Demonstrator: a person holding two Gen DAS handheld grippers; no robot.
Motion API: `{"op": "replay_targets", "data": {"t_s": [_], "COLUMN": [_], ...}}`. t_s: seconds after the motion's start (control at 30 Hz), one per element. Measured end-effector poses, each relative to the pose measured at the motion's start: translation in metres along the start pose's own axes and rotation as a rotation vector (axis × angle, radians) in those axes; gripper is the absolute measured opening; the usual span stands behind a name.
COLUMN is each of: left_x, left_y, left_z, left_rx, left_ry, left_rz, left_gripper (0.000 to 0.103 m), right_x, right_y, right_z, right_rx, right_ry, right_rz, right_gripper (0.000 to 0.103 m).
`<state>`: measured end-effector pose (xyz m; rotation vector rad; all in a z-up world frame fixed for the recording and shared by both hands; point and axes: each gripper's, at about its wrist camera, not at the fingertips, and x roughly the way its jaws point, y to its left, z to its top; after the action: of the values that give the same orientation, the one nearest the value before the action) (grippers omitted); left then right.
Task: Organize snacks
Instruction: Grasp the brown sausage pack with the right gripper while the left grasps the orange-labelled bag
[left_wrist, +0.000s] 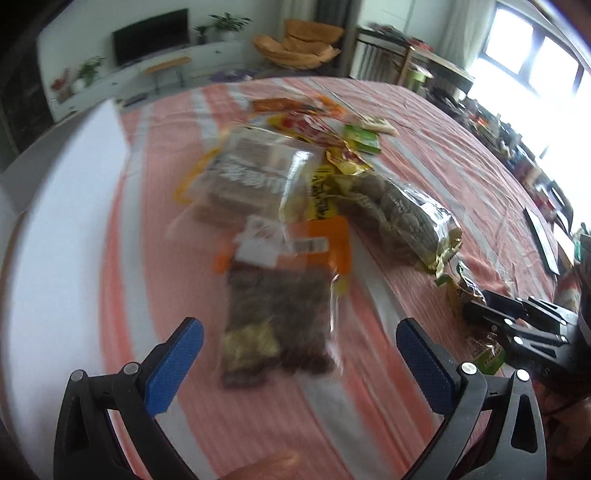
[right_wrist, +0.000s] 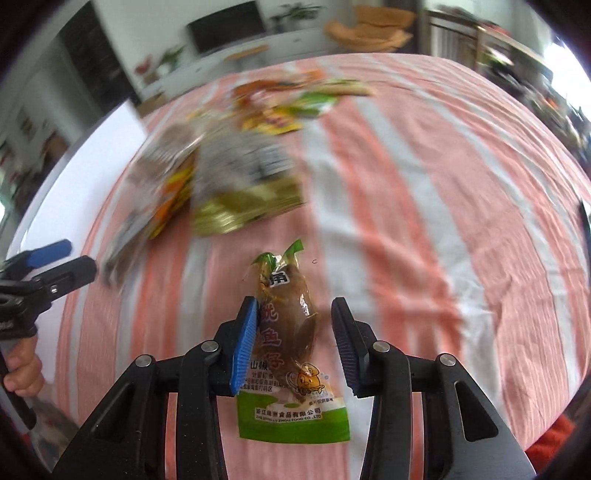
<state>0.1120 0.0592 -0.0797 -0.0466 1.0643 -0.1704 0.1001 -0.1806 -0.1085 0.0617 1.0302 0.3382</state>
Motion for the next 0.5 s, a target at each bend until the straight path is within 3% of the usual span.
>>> {"op": "replay_targets", "data": {"t_s": [0.13,0.27,0.37,0.5], "left_x": [0.034,0.05,0.053,0.053], "left_y": [0.004,0.003,-0.005,-0.006], "left_z": [0.016,0.011,0.006,0.003], "left_rx": [0.007,0.006,0.056,0.051], "left_ry": [0.07,0.111,0.093,0.086], "left_rz": [0.049,0.06,0.109,0.104], "left_gripper": [0.103,0.103,0.103,0.103], "right_x": [-0.002,0.001,0.003,0.003], "right_y": [-0.003,-0.001,-0.005,-0.011], "right_z": [-0.004,-0.006,-0.004,-0.002], "right_rx": [0.011,-0.002,0.02,0.042], "right_ry": [-0.021,-0.019,-0.026,-0.03], "right_rz": [0.002,-0.009,0.011,0.034], "right_gripper": [0.044,0.045,0.045,0.046]}}
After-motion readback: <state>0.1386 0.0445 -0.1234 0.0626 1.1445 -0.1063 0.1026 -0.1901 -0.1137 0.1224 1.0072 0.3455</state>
